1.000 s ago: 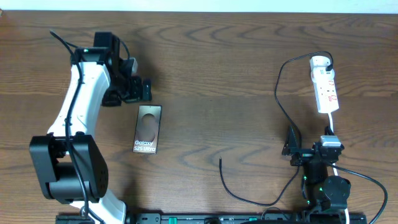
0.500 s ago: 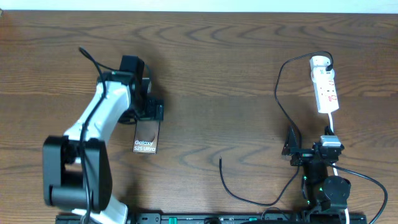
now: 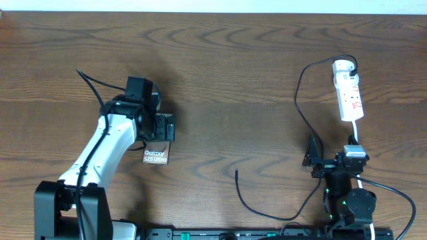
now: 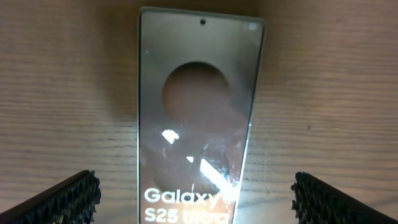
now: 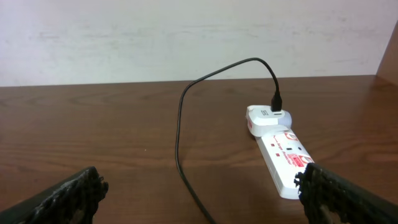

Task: Plug charger to phone and switch on socket
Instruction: 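Close the left gripper on the phone's bottom edge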

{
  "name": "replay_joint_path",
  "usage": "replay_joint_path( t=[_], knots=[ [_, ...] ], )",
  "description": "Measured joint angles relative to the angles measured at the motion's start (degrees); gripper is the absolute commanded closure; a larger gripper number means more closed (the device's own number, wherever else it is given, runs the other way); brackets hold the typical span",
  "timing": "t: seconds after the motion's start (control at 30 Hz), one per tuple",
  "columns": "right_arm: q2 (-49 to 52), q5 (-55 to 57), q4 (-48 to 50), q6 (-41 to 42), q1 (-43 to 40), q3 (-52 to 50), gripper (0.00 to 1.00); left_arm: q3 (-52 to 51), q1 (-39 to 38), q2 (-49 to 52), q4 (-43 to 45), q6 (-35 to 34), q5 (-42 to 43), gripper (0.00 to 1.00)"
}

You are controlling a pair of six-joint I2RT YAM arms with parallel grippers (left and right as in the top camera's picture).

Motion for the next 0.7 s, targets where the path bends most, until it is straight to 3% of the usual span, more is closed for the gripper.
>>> replay_joint_path(
  t=[0.7],
  knots=[
    [0.0, 0.0, 0.0, 0.0, 0.0, 0.0, 0.01, -3.4, 0.0, 1.1, 7.0, 2.0, 0.0, 0.02]
  ],
)
